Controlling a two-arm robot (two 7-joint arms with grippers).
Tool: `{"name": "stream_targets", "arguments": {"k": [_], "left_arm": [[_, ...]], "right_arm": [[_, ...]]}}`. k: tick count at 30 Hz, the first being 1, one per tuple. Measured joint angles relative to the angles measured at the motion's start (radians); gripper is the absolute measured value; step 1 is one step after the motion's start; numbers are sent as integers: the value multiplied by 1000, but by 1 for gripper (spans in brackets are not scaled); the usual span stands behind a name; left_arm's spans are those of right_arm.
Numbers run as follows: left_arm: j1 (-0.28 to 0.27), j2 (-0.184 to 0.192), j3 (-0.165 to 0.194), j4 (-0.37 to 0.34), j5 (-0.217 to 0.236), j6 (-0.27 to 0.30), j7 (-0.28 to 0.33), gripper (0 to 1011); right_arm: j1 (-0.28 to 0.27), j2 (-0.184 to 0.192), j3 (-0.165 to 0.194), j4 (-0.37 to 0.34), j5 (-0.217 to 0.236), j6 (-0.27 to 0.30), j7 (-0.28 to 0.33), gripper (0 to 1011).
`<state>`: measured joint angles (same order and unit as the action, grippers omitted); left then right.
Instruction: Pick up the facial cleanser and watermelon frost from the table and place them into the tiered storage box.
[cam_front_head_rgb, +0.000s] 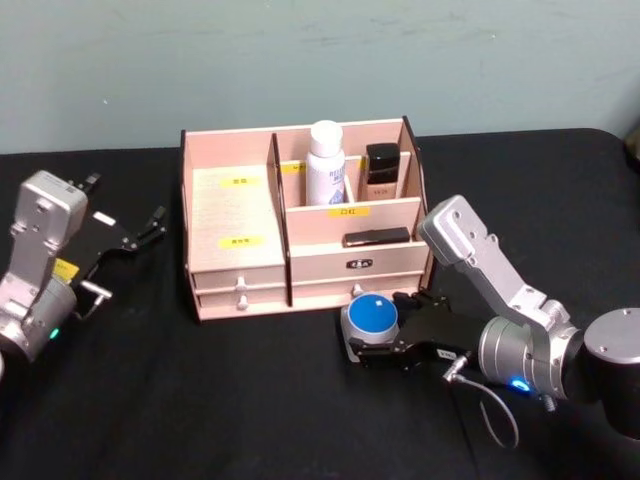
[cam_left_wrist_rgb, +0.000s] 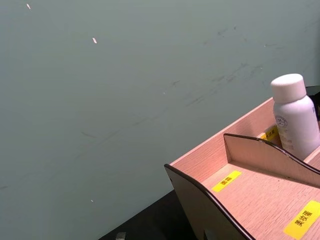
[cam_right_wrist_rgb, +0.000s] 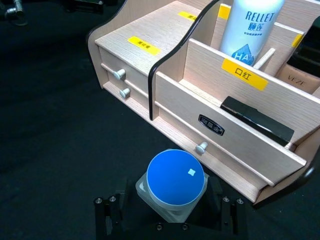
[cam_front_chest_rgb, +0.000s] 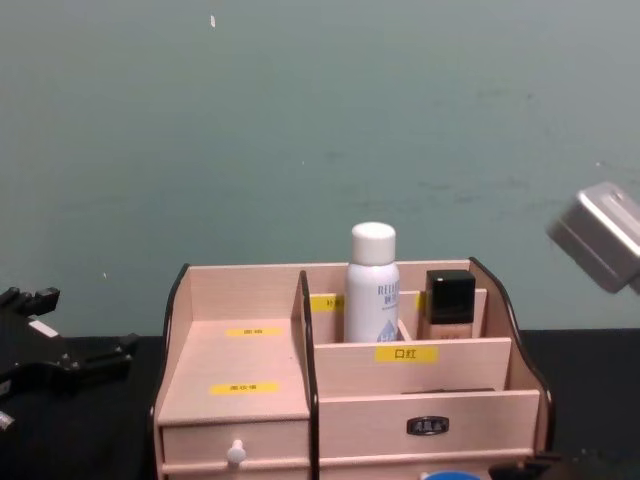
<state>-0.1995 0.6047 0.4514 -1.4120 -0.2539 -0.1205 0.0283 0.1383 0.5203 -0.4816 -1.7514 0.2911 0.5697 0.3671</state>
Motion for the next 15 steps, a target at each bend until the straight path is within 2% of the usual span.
{"name": "stream_targets", "arguments": {"k": [15], "left_arm": [[0,0,0,0,0,0,0,1010]], "right_arm": [[0,-22,8,12,-38,-3,13,1003]]}}
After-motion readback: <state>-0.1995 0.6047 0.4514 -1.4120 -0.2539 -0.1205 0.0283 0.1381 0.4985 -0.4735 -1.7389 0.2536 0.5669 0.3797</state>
